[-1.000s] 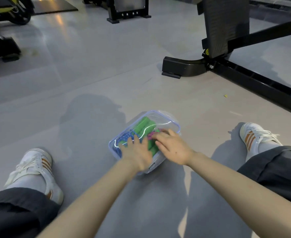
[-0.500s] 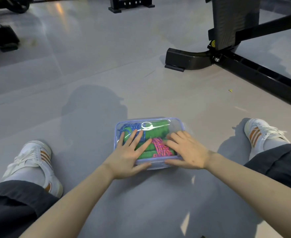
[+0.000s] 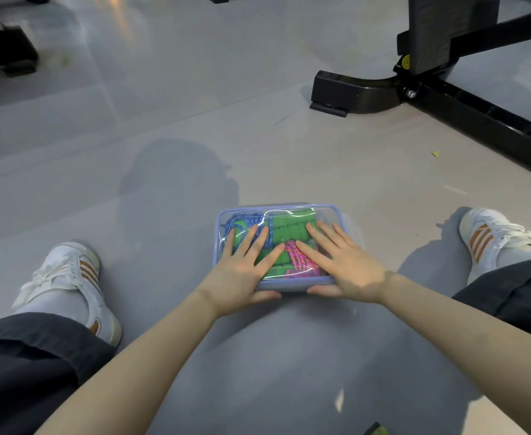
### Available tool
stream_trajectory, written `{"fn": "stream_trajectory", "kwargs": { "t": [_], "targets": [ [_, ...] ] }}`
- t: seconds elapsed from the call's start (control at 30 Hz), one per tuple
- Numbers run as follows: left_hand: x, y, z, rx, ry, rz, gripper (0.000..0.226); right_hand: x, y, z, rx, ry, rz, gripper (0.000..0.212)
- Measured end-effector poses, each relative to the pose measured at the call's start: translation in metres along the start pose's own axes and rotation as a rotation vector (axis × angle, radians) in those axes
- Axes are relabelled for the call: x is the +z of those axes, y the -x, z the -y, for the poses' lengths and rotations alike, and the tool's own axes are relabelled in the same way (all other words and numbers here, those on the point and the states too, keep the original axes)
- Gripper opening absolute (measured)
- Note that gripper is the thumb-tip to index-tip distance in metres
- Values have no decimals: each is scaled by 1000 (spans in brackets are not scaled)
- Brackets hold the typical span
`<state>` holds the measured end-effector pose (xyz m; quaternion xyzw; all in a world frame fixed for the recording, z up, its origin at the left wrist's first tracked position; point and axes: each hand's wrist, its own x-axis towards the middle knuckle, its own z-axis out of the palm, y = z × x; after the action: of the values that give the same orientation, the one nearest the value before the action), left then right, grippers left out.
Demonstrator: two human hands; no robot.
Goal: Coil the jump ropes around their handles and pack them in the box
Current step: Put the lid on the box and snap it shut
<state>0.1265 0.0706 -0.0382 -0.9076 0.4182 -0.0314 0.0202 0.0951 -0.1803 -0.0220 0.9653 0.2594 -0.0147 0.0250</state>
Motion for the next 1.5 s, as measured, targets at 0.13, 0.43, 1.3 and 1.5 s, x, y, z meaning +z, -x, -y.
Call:
{"fn": "stream_trajectory", "kwargs": {
  "t": [0.13, 0.43, 1.3, 1.5],
  "targets": [
    [2, -1, -2, 10, -42, -45, 75, 10, -1, 2, 12, 51, -80, 72],
    [-6, -17, 59, 235, -155, -82, 70, -10, 8, 34, 159, -117, -194, 75],
    [5, 25, -27, -81, 80, -27, 106, -3, 8, 22, -187, -108, 43, 77],
    [1, 19, -23, -55, 9, -35, 95, 6, 5, 28, -142, -46, -123, 70]
  ]
}}
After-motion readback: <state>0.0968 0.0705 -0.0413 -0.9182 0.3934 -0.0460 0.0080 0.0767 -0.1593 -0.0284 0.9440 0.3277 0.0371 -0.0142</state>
